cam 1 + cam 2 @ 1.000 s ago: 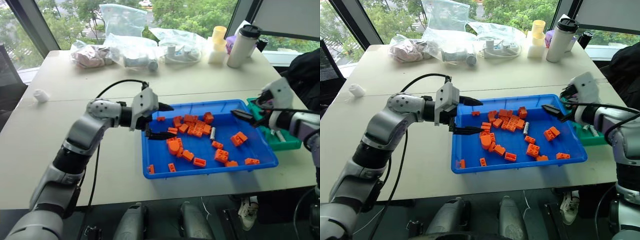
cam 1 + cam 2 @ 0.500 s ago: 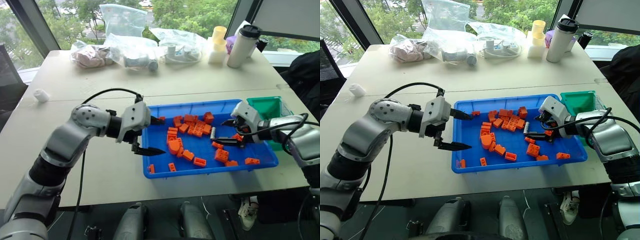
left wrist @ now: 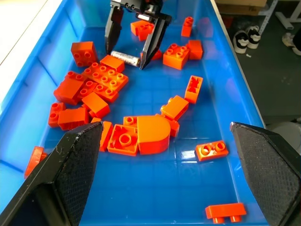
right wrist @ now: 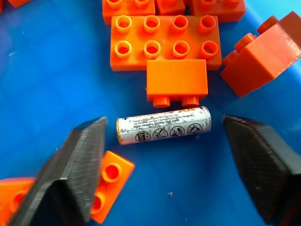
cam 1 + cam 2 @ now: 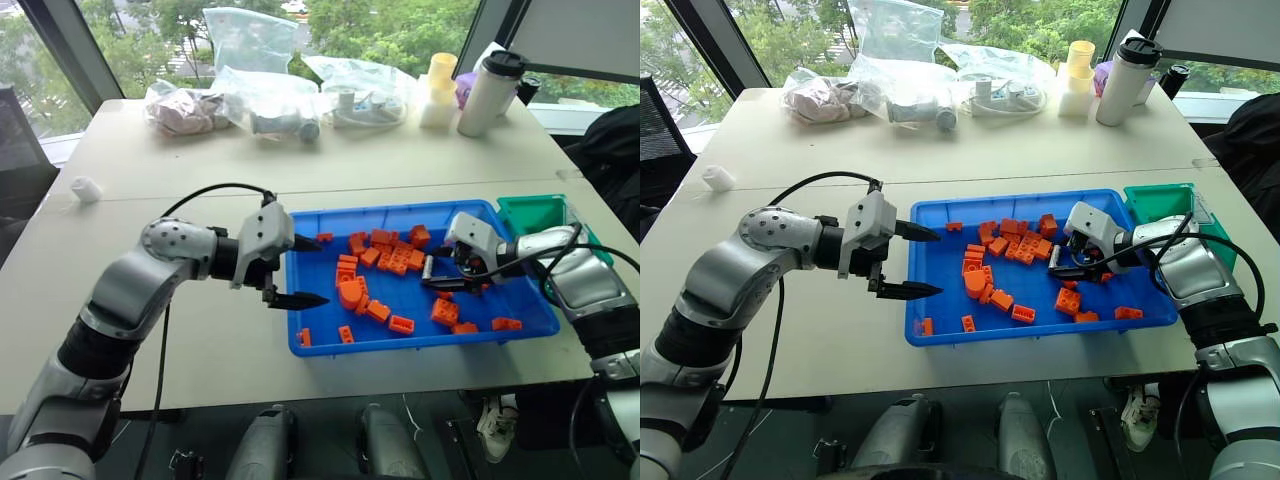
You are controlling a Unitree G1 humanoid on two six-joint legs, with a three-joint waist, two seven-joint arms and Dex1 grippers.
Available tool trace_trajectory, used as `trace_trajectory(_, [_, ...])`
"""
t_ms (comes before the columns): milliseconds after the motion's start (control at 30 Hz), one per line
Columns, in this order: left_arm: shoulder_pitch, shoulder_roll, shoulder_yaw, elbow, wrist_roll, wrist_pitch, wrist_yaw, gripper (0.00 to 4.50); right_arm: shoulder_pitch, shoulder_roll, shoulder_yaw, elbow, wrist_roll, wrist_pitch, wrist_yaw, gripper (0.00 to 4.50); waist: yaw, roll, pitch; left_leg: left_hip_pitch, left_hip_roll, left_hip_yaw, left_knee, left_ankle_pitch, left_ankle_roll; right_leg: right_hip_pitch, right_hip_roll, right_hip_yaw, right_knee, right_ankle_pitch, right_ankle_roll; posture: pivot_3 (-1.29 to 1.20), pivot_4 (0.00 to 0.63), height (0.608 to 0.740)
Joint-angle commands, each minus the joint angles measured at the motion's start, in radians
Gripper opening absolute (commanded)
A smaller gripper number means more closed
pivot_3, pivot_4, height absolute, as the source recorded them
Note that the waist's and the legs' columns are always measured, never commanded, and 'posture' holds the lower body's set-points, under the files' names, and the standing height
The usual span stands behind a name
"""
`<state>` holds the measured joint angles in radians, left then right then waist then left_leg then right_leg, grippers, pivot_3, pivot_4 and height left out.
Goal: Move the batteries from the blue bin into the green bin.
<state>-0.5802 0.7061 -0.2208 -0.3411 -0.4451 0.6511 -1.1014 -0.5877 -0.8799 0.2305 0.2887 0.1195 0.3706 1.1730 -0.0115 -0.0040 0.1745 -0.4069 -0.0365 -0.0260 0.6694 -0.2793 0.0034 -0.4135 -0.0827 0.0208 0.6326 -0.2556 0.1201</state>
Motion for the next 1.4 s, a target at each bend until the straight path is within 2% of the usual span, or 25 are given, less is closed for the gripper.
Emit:
trace_trajectory(33, [0.004,0.002,0.019,-0.024,-0.007,0.000,0.009,4.50,-0.015,0.009,-0.006,0.008,-0.023,-0.019,0.005,2.19,0.000,0.000,0.000,0.000,0.000,0.000,0.000,0.000,0.000,0.000,0.000,0.000,0.000,0.000,0.000,0.00,0.150,0.740])
trace_trajectory(167, [0.003,0.000,0.020,-0.018,-0.012,0.001,0.008,4.50,-0.015,0.017,-0.028,-0.003,-0.021,-0.007,-0.008,2.19,0.000,0.000,0.000,0.000,0.000,0.000,0.000,0.000,0.000,0.000,0.000,0.000,0.000,0.000,0.000,0.00,0.150,0.740])
trace_trajectory(233, [0.003,-0.018,0.028,-0.004,-0.014,-0.016,0.017,4.50,-0.004,0.013,-0.094,-0.033,0.022,0.053,-0.037,2.19,0.001,0.000,0.000,0.000,0.000,0.000,0.000,0.000,0.000,0.000,0.000,0.000,0.000,0.000,0.000,0.00,0.150,0.740])
trace_trajectory(433, [-0.044,-0.151,0.079,0.094,-0.034,-0.052,0.094,4.50,0.032,0.052,-0.506,-0.152,0.244,0.293,-0.266,2.19,0.017,0.000,0.000,0.000,-0.001,0.000,0.000,0.000,0.000,0.000,-0.001,0.000,0.000,0.000,0.000,0.00,0.150,0.740])
trace_trajectory(600, [-0.111,-0.239,0.040,0.189,-0.005,-0.129,0.084,4.50,0.118,0.042,-0.746,-0.233,0.240,0.368,-0.495,2.19,0.029,0.000,0.000,0.000,-0.001,-0.001,0.000,0.000,-0.001,0.000,-0.001,-0.001,0.000,0.000,0.000,0.00,0.150,0.740])
trace_trajectory(800, [-0.196,-0.353,0.014,0.333,0.034,-0.229,0.074,4.50,0.189,-0.006,-0.760,-0.249,0.203,0.405,-0.586,2.19,0.017,0.001,-0.001,0.000,-0.003,0.001,0.000,0.000,0.000,0.000,-0.003,0.000,0.000,0.000,0.000,0.00,0.150,0.740])
trace_trajectory(1067, [-0.228,-0.408,-0.006,0.445,0.085,-0.295,0.054,4.50,0.224,-0.030,-0.706,-0.184,0.183,0.388,-0.582,2.19,0.001,0.002,-0.001,0.001,-0.001,0.001,0.000,0.000,0.000,0.001,0.000,0.000,0.001,0.000,0.000,0.00,0.150,0.740])
trace_trajectory(1133, [-0.226,-0.410,-0.007,0.452,0.100,-0.304,0.056,4.50,0.217,-0.031,-0.688,-0.163,0.176,0.378,-0.587,3.21,0.001,0.002,-0.001,0.001,-0.001,0.001,0.000,0.000,0.000,0.000,0.000,0.001,0.001,0.000,0.000,0.00,0.150,0.740])
trace_trajectory(1233, [-0.216,-0.409,-0.005,0.447,0.109,-0.304,0.053,4.50,0.206,-0.029,-0.674,-0.145,0.177,0.365,-0.586,4.46,0.001,0.002,-0.001,0.001,-0.001,0.001,0.000,0.000,0.000,0.000,0.000,0.001,0.001,0.000,0.000,0.00,0.150,0.740])
trace_trajectory(1400, [-0.200,-0.401,0.016,0.418,0.105,-0.291,0.064,4.50,0.205,-0.036,-0.654,-0.142,0.166,0.329,-0.583,4.46,0.001,0.002,-0.001,0.001,-0.001,0.001,0.000,0.000,0.000,0.001,0.000,0.001,0.001,0.000,0.000,0.00,0.150,0.740])
